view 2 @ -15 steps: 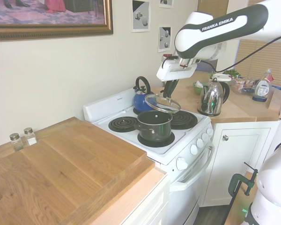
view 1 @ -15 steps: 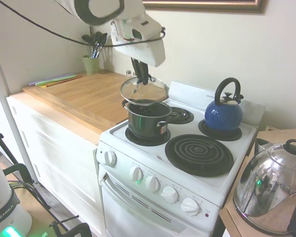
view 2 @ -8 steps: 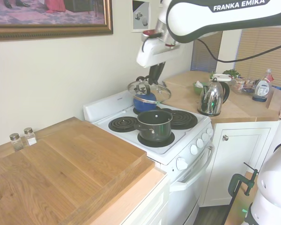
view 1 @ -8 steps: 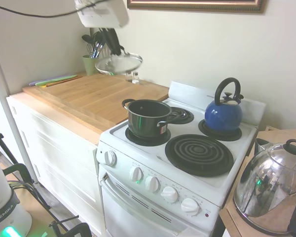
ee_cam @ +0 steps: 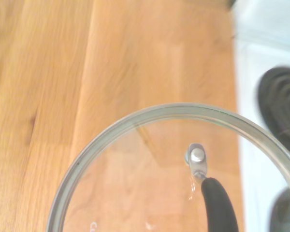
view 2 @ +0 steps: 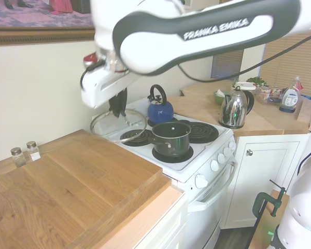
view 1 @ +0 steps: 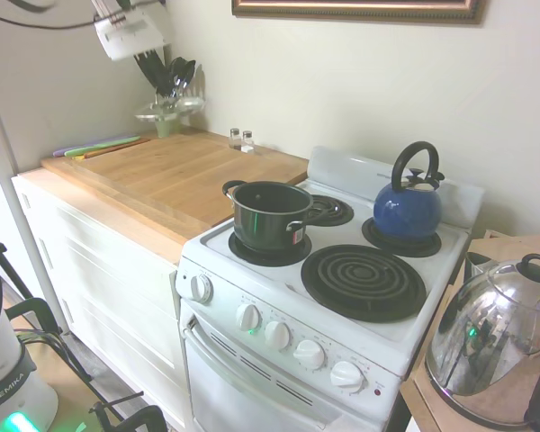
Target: Uncover the lid of the pot
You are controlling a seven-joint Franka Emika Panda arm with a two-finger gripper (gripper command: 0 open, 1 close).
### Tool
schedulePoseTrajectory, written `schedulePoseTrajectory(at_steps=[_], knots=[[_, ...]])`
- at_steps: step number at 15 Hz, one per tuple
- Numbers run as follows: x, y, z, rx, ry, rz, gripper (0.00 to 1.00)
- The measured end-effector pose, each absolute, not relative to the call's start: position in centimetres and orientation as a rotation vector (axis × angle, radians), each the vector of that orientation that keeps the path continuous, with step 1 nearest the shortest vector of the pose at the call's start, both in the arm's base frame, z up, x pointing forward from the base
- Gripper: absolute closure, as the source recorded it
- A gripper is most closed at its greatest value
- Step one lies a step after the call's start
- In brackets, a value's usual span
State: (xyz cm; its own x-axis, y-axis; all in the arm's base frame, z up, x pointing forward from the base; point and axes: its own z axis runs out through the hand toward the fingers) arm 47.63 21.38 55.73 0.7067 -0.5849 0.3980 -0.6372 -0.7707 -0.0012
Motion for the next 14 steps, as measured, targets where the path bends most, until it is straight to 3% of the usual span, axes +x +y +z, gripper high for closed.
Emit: schedulePoseTrajectory(at_steps=[6, 14], knots=[[53.2, 25.9, 44.4, 2.768, -0.895, 0.375, 1.00], [55.7, 25.8, 37.3, 2.743, -0.840, 0.229, 1.00]])
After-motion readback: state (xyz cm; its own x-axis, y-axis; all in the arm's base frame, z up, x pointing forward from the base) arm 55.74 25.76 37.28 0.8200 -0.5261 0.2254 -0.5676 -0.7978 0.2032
